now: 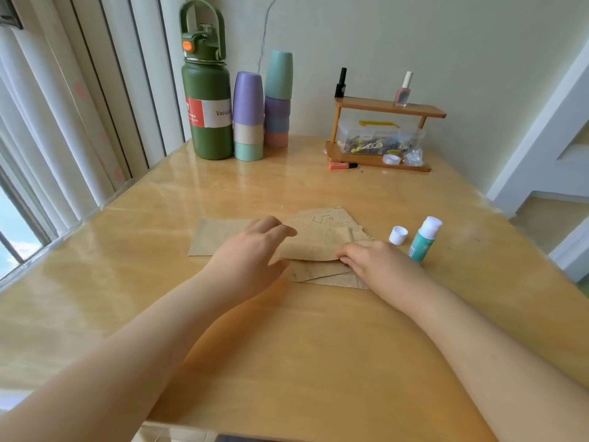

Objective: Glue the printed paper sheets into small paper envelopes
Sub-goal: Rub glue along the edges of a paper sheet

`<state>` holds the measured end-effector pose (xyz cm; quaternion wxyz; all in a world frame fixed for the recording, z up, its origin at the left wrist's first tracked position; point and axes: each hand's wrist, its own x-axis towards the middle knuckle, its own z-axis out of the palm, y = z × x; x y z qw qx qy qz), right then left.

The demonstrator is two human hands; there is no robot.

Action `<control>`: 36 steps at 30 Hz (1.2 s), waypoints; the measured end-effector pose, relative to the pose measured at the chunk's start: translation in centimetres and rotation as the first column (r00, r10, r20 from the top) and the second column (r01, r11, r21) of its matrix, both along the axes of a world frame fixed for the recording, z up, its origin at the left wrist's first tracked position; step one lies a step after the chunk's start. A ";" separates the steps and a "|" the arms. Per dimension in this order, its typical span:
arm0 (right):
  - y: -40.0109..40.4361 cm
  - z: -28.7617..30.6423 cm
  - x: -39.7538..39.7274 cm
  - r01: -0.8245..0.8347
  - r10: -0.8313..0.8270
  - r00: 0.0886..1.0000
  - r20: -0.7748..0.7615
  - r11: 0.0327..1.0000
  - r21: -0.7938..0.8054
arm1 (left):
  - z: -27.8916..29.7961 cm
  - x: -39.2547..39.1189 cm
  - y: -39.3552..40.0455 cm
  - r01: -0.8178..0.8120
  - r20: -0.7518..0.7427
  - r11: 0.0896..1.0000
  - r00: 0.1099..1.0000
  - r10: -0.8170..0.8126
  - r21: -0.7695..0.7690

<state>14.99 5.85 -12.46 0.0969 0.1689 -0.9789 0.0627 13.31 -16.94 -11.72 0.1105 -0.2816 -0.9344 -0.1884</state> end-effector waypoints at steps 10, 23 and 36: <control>3.4 -0.4 7.7 -0.087 0.071 0.994 -0.078 0.969 -0.232 | -1.5 3.6 1.6 0.343 -0.106 0.934 0.930 -0.353 -0.099; 7.0 -0.1 2.5 0.436 -0.319 0.895 0.312 0.477 -0.764 | -2.9 7.3 1.7 0.462 -0.067 0.887 0.885 -0.460 0.011; 7.3 3.6 9.5 0.269 -0.135 0.962 0.235 0.580 -0.769 | -1.7 7.4 4.5 0.391 0.086 0.920 0.918 -0.386 -0.043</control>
